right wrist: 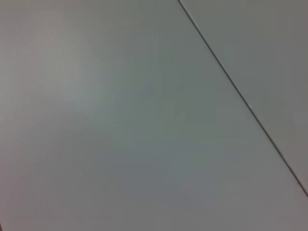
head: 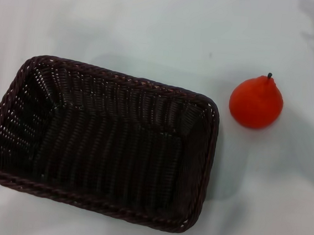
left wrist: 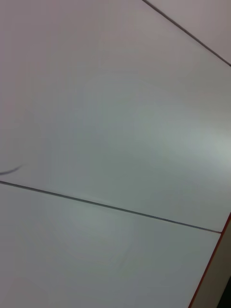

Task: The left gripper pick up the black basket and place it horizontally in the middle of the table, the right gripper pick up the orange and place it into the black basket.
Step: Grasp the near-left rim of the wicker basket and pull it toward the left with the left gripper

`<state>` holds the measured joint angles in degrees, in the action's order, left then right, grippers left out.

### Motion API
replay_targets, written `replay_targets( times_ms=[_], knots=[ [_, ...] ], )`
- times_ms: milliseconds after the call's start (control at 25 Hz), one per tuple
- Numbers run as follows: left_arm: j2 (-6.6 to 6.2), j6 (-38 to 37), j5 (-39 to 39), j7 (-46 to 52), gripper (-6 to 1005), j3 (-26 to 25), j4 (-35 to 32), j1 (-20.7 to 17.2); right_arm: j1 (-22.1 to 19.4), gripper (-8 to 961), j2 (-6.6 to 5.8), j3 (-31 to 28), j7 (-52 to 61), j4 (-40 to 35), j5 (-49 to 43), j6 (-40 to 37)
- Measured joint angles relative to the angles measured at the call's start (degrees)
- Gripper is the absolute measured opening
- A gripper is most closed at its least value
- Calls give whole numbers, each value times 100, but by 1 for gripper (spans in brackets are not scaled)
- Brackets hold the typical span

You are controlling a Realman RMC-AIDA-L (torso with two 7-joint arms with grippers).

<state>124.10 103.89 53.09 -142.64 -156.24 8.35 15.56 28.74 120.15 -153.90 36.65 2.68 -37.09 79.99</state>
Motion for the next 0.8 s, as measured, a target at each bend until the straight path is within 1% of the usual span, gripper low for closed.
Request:
replay_targets(
  times_ms=[240,360,520,560,640,680,720,800],
  knots=[
    [6,-2,0,20,812,6,0,0,7,720,0,0,0,-5,0,-1],
    [3,-8,0,209,811,7,1,0,8,720,0,0,-3,-5,0,-1],
    [-35,-179,20,1016,811,44,166,-6,17,720,0,0,-5,-5,0,-1],
    [-56,-311,52,1458,810,143,345,-27,26,721,0,0,-4,-5,0,-4],
    [-116,-545,152,2208,810,395,746,-80,29,721,0,0,-3,-5,-1,-6],
    [-183,-684,271,2714,810,627,1065,-133,31,721,0,0,-2,-5,0,-8],
    [-300,-773,424,3232,810,900,1416,-184,33,721,0,0,-1,-9,0,-30],
    [-431,-808,536,3631,809,1107,1658,-209,33,721,0,0,-1,-11,0,-59]
  ],
)
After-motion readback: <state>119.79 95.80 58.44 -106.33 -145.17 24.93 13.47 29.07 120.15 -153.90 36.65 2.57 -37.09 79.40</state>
